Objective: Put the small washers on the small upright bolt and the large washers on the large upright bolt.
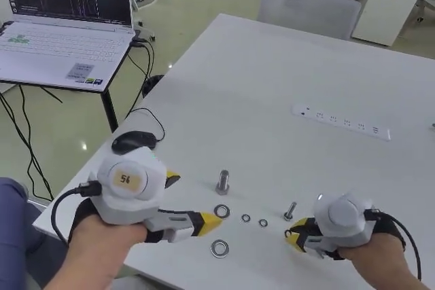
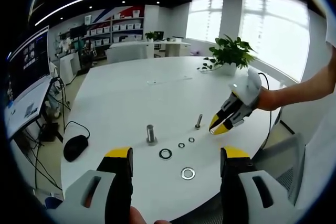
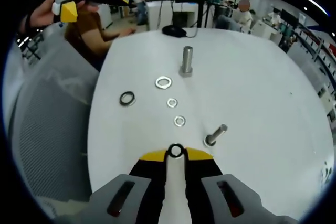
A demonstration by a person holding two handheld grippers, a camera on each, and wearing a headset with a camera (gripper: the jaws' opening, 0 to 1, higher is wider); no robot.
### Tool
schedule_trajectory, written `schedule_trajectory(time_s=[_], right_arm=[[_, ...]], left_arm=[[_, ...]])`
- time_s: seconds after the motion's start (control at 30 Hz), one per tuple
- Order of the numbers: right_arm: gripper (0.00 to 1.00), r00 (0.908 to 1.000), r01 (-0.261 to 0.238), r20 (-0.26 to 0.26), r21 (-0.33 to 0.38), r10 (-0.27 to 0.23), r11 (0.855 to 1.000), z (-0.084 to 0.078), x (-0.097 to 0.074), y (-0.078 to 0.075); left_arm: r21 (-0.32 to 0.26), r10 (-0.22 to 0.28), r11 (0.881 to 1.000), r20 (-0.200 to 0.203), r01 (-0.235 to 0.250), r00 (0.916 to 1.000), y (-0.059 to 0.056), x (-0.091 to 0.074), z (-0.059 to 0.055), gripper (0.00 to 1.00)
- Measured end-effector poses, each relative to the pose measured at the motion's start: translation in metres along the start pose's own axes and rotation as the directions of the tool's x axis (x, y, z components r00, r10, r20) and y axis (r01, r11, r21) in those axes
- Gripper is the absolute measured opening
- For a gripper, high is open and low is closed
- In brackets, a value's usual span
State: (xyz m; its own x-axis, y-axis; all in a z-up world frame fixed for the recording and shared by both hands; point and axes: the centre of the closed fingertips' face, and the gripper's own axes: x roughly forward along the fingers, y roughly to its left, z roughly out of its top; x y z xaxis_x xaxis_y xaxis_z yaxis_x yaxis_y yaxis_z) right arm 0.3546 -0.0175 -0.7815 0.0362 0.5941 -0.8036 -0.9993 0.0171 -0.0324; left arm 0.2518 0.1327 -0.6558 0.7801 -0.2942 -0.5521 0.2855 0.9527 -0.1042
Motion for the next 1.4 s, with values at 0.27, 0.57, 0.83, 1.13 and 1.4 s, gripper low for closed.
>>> schedule_trajectory(time_s=[0.27, 0.57, 0.83, 1.13, 1.4], right_arm=[[0.13, 0.9975, 0.062, 0.031, 0.029, -0.063, 0.998, 0.013, -0.014, -0.027], [0.13, 0.9948, 0.092, 0.039, 0.034, -0.094, 0.995, 0.023, -0.018, -0.043], [0.13, 0.9962, 0.085, 0.019, 0.024, -0.085, 0.996, 0.026, -0.014, -0.050], [0.13, 0.9973, 0.071, -0.015, 0.000, -0.071, 0.997, 0.025, -0.007, -0.050], [0.13, 0.9974, 0.063, -0.034, -0.014, -0.064, 0.998, 0.025, -0.005, -0.049]], left_arm=[[0.001, -0.002, 1.000, -0.003, 0.002, 1.0000, -0.001, 0.001, -0.001, 0.67], [0.001, 0.003, 1.000, -0.002, -0.003, 1.0000, 0.000, 0.000, 0.000, 0.67], [0.003, 0.000, 1.000, -0.002, 0.000, 1.0000, -0.001, 0.001, 0.000, 0.67], [-0.002, 0.006, 1.000, -0.002, -0.006, 1.0000, 0.002, 0.000, -0.001, 0.67], [-0.002, 0.005, 1.000, -0.002, -0.005, 1.0000, 0.001, 0.000, -0.001, 0.67]])
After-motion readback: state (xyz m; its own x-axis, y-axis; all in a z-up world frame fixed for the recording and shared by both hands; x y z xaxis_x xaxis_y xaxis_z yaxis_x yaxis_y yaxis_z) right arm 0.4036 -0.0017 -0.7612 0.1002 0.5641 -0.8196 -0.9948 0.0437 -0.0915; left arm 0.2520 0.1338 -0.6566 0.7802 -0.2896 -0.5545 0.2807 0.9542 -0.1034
